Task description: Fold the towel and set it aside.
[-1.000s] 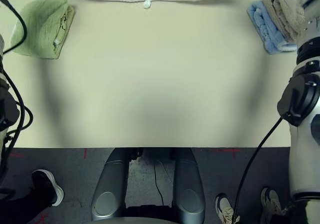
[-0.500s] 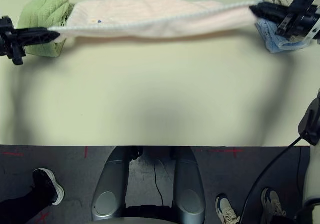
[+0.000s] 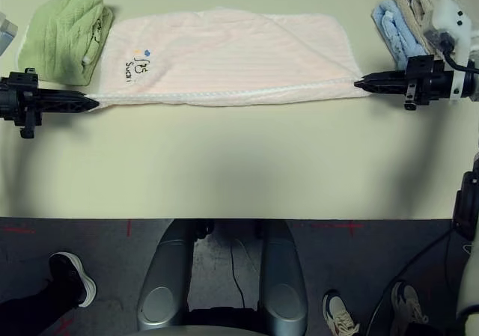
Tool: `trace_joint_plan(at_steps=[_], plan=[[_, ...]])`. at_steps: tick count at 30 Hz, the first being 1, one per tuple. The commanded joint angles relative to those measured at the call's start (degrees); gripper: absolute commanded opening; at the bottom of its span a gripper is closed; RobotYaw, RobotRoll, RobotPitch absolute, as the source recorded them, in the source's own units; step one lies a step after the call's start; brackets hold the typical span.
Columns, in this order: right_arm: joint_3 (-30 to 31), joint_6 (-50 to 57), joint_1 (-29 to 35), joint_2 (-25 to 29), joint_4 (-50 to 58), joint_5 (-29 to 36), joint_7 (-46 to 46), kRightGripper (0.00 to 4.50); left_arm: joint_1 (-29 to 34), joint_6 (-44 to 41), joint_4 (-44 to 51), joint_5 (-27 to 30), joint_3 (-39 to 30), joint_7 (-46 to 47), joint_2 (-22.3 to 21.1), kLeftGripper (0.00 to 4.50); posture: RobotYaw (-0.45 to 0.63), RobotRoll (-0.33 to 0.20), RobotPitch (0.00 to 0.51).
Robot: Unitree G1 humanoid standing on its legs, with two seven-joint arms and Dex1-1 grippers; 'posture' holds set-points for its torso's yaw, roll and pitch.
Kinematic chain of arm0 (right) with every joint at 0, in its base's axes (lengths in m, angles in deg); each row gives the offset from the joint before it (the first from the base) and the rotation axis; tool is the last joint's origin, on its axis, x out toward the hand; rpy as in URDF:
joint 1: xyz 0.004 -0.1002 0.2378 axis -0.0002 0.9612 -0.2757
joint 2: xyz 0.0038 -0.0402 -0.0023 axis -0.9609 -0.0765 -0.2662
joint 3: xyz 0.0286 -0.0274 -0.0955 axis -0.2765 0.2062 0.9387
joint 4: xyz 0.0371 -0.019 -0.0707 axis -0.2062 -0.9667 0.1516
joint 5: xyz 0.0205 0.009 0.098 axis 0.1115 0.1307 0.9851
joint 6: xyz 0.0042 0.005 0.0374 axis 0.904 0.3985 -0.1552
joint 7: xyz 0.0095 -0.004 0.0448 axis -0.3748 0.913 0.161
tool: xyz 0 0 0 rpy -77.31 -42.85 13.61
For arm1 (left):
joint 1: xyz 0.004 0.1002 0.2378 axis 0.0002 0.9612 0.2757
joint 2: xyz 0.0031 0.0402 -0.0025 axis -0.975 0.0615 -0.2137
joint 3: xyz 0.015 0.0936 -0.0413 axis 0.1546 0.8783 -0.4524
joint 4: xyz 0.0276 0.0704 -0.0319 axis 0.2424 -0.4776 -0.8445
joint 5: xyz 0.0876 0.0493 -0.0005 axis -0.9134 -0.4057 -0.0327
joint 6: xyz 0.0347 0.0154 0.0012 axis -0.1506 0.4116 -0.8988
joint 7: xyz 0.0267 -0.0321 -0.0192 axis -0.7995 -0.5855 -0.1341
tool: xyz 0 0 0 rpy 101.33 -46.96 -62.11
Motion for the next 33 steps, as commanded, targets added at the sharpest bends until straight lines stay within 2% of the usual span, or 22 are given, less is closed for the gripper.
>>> trace_joint_plan(at_steps=[1, 10, 16, 24, 33], plan=[[0.2, 1.3, 2.2, 2.3, 2.1, 1.4, 0.7, 0.0, -0.3, 0.7, -1.0, -0.9, 0.3, -0.3, 0.3, 0.04, -0.01, 0.0, 0.422], [4.3, 2.6, 3.6, 4.7, 2.8, 3.0, 0.7, 0.0, -1.0, -1.0, 0.0, -0.4, 0.1, -1.5, 0.0, 0.04, 0.0, 0.0, 0.41], [6.5, 0.0, 2.1, 4.7, 0.6, 2.1, 0.7, 0.0, 0.0, -4.2, 2.5, 0.3, 0.7, -5.4, -3.3, 0.04, 0.01, 0.0, 0.4], [6.4, -3.5, -0.3, 2.6, -1.3, -0.5, 0.2, 0.0, 1.6, -6.5, 6.4, 1.4, 1.5, -9.0, -7.2, 0.04, 0.03, 0.0, 0.396], [11.8, 5.1, 3.4, 6.4, 8.8, 8.4, 0.7, 0.0, 1.9, -4.2, 4.4, 0.3, 1.4, -6.8, -4.9, 0.04, 0.01, 0.0, 0.393]])
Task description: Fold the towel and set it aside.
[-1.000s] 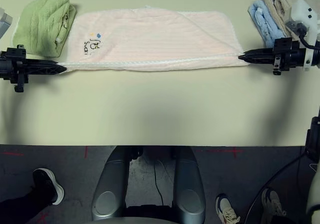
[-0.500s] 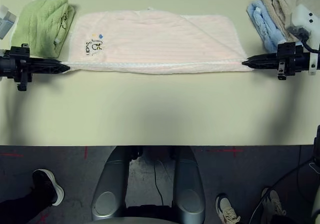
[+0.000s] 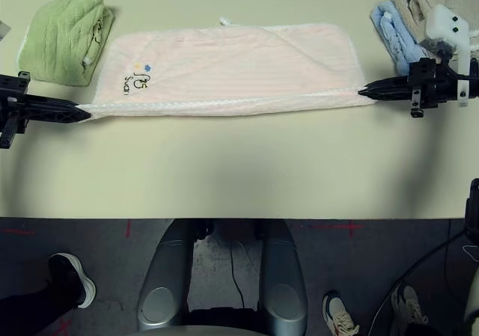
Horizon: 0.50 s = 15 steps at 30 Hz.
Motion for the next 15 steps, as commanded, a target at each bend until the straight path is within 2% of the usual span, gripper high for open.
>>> trace_joint_plan(at_steps=[1, 7, 15], plan=[[2.3, 3.5, 2.6, 3.7, 3.9, 4.2, 0.5, 0.0, 0.7, 1.3, -1.1, -1.1, 0.7, 0.7, 0.7, 0.04, 0.01, 0.0, 0.392], [3.2, 7.6, 4.2, 6.1, 7.6, 9.5, 0.5, 0.0, -0.2, 4.9, -3.8, -3.4, 2.4, 0.3, 1.7, 0.04, 0.0, 0.0, 0.392], [4.0, 6.8, 4.3, 6.1, 6.4, 9.9, 0.5, 0.0, -2.6, 7.8, -7.6, -5.8, 3.1, 0.8, 3.6, 0.04, 0.0, 0.0, 0.395]])
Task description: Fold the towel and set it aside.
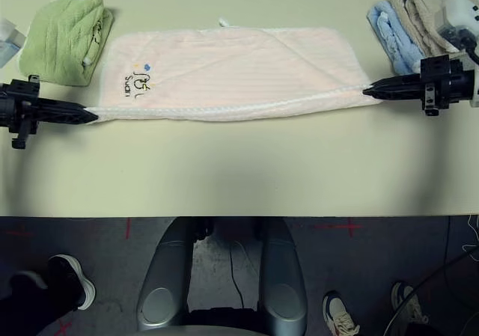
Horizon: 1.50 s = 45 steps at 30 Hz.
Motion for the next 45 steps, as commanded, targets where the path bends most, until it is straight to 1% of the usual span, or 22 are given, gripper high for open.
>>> trace_joint_plan(at_steps=[1, 4, 7, 10, 12, 14, 17, 21, 23, 27, 31, 35, 41, 45], plan=[[0.4, -1.0, 0.6, 0.8, -1.4, -0.2, 0.4, 0.0, -0.4, 1.0, -1.3, -1.2, 0.0, 0.3, 0.4, 0.04, 0.0, 0.0, 0.395], [0.5, -2.3, 0.0, 0.1, -2.8, -1.2, 0.4, 0.0, -1.4, 0.9, -2.2, -1.5, -0.3, 0.5, 0.7, 0.04, 0.01, 0.0, 0.398], [-0.8, -6.4, -1.7, -1.6, -6.5, -4.9, 0.0, 0.0, -2.8, 1.3, -3.5, -2.1, -0.1, 0.4, 0.6, 0.04, 0.01, 0.0, 0.398], [-2.1, -9.8, -3.2, -3.6, -10.8, -7.6, -2.8, 0.0, -4.9, 3.1, -5.9, -3.1, -0.3, 1.5, 1.3, 0.04, 0.01, 0.0, 0.398], [-3.1, -12.4, -3.8, -4.7, -13.3, -9.2, -5.4, 0.0, -6.7, 5.2, -8.1, -3.8, -1.0, 3.3, 2.6, 0.04, 0.01, 0.0, 0.399], [-4.3, -15.5, -4.5, -5.9, -15.3, -10.5, -9.2, 0.0, -8.7, 8.8, -10.8, -4.8, -1.6, 6.0, 4.2, 0.04, 0.02, 0.0, 0.4], [-5.5, -17.9, -5.7, -7.3, -17.2, -12.5, -13.7, 0.0, -10.7, 11.6, -13.8, -5.9, -1.8, 7.5, 5.6, 0.04, 0.01, 0.0, 0.402], [-5.5, -22.1, -8.1, -9.4, -19.5, -17.0, -25.2, 0.0, -14.4, 17.8, -19.3, -8.2, -1.7, 11.1, 8.3, 0.04, 0.01, 0.0, 0.405], [-5.5, -23.0, -8.8, -10.1, -20.3, -18.3, -27.7, 0.0, -15.5, 19.7, -21.5, -9.2, -1.6, 11.8, 9.2, 0.04, 0.01, 0.0, 0.41], [-5.4, -23.7, -10.3, -12.5, -20.9, -20.9, -34.0, 0.0, -17.3, 25.1, -26.4, -11.8, -1.4, 16.5, 12.0, 0.04, 0.0, 0.0, 0.414], [-5.8, -24.0, -10.8, -14.0, -20.7, -22.0, -36.5, 0.0, -18.4, 27.6, -29.4, -12.9, -1.9, 18.0, 13.4, 0.04, 0.0, 0.0, 0.414], [-5.8, -24.2, -11.4, -14.7, -20.7, -23.3, -39.6, 0.0, -19.4, 28.8, -31.3, -13.7, -2.1, 18.7, 13.6, 0.04, 0.01, 0.0, 0.419], [-6.1, -24.4, -11.5, -15.1, -21.0, -24.0, -41.5, 0.0, -20.9, 31.7, -33.9, -14.9, -2.6, 21.5, 14.1, 0.04, 0.01, 0.0, 0.422], [-6.0, -24.7, -11.7, -14.8, -21.6, -25.0, -45.1, 0.0, -21.9, 32.9, -35.2, -15.4, -2.6, 22.2, 14.3, 0.04, 0.01, 0.0, 0.422]])
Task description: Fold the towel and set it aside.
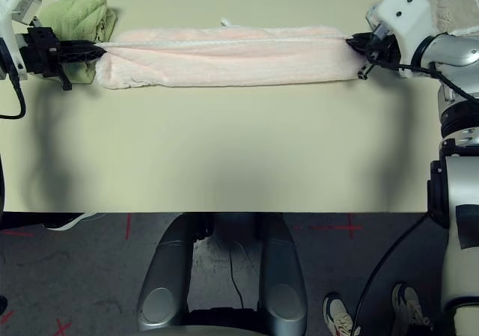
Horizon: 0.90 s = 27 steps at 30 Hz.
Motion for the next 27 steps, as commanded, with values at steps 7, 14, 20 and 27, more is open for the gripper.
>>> trace_joint_plan(at_steps=[7, 14, 20, 27], plan=[[-0.9, 0.3, -0.6, 1.4, -3.6, -3.4, -7.0, 0.0, -2.3, 4.5, -5.1, -3.4, -0.4, 3.8, 0.8, 0.04, 0.01, 0.0, 0.422], [-0.6, 0.9, -0.5, 1.3, -5.2, -5.0, -8.0, 0.0, -5.6, 8.3, -9.1, -5.7, -0.1, 7.3, 3.5, 0.04, 0.01, 0.0, 0.427], [-0.8, 1.0, -0.3, 1.1, -6.1, -5.8, -9.1, 0.0, -6.5, 10.0, -11.4, -7.1, -0.1, 8.8, 4.9, 0.04, 0.0, 0.0, 0.426], [-0.9, 1.0, -0.8, 0.2, -6.3, -6.4, -12.1, 0.0, -6.1, 10.2, -12.1, -8.2, 0.1, 8.3, 4.6, 0.04, 0.0, 0.0, 0.426]])
